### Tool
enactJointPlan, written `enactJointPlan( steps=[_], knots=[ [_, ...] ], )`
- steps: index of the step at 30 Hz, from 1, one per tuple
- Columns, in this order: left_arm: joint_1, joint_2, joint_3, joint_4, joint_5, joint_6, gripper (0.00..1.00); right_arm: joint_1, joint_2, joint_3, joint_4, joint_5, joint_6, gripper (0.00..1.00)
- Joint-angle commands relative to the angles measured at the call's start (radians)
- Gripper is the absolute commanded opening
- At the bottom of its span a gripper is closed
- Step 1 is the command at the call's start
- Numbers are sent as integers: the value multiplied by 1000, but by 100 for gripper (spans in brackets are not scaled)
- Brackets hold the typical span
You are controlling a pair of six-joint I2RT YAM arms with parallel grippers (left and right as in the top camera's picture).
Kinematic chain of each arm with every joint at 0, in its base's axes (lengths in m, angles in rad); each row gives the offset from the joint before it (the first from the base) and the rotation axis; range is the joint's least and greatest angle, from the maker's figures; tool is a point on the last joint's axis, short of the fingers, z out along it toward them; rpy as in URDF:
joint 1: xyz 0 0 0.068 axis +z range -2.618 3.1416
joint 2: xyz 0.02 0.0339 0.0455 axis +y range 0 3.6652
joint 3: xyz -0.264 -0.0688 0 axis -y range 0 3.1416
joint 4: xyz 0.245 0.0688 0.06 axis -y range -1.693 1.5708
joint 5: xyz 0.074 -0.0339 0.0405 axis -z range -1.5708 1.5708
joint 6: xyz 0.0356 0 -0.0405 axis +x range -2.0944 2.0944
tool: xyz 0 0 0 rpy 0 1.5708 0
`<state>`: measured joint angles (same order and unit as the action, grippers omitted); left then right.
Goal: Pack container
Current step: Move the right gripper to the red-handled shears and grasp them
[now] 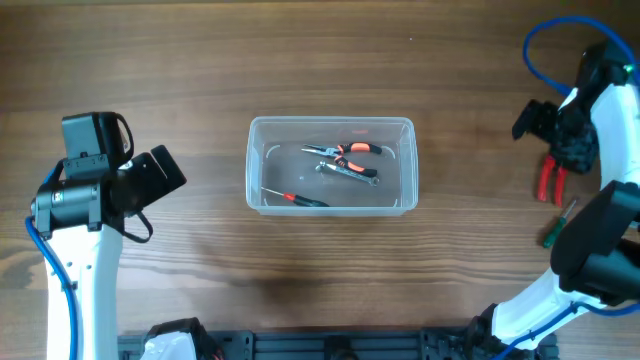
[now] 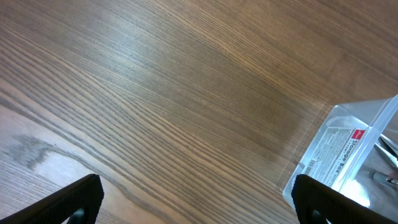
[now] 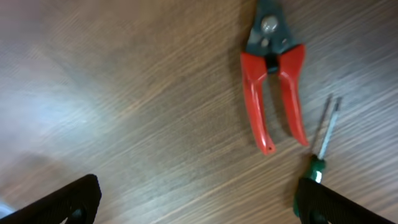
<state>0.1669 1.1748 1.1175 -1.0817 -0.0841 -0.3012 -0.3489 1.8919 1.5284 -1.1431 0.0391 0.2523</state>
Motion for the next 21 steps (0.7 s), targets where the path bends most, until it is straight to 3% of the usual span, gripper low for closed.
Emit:
enactJointPlan(
  steps=[1,7,21],
  knots=[
    [7,3,8,-1,5,8,100,0,16,-89,43,13,-19,100],
    [7,3,8,-9,5,9,100,-24,16,-197,166,-61,-136,100],
    [7,3,8,-15,5,8,100,-75,16,-198,259,-63,-253,100]
  ],
)
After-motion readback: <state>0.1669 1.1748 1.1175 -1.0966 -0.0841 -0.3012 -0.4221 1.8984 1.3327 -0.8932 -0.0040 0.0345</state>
